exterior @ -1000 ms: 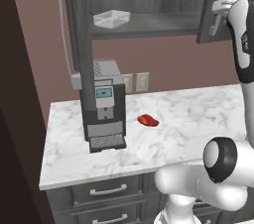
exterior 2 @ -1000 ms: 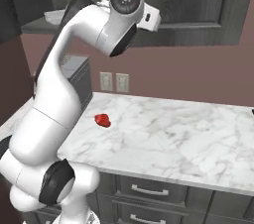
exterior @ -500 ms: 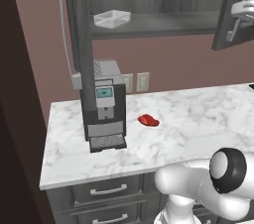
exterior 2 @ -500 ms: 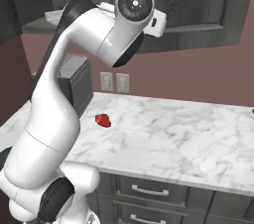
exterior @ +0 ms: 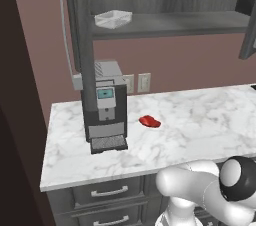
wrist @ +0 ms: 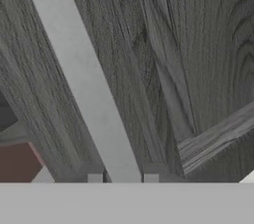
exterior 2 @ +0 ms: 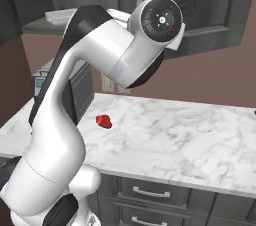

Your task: Retrieve the tupperware from the cabinet, then place the raw meat into the tupperware to avoid contamination.

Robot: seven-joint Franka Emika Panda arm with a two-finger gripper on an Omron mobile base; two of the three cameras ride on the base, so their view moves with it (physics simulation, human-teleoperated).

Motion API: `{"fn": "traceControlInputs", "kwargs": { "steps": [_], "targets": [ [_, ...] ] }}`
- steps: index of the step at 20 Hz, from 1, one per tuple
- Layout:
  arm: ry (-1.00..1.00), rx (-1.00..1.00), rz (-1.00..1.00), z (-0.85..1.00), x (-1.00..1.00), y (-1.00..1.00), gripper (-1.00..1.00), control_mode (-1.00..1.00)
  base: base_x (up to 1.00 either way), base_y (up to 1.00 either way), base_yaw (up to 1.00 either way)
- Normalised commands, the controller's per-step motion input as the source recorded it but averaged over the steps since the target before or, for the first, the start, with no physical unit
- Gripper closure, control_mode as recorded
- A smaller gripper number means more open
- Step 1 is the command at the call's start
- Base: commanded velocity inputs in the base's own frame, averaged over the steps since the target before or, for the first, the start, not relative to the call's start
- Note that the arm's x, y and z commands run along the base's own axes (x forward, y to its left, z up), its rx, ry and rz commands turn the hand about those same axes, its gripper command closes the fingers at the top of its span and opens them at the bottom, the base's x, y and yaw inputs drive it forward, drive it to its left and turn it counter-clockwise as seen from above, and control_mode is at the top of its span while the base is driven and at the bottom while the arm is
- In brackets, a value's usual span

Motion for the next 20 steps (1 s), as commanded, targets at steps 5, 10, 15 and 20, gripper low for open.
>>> {"fn": "traceControlInputs", "kwargs": {
  "steps": [5, 10, 15, 20],
  "targets": [
    [0.0, 0.0, 0.0, 0.0, 0.0, 0.0, 1.0, -1.0, 0.0, 0.0, 0.0],
    [0.0, 0.0, 0.0, 0.0, -0.12, 0.0, -1.0, -1.0, 0.0, 0.0, 0.0],
    [0.02, 0.0, -0.03, 0.01, -0.25, -0.02, -1.0, -1.0, 0.0, 0.0, 0.0],
    [0.02, -0.06, -0.09, 0.15, -0.63, 0.03, -1.0, -1.0, 0.0, 0.0, 0.0]
  ]
}}
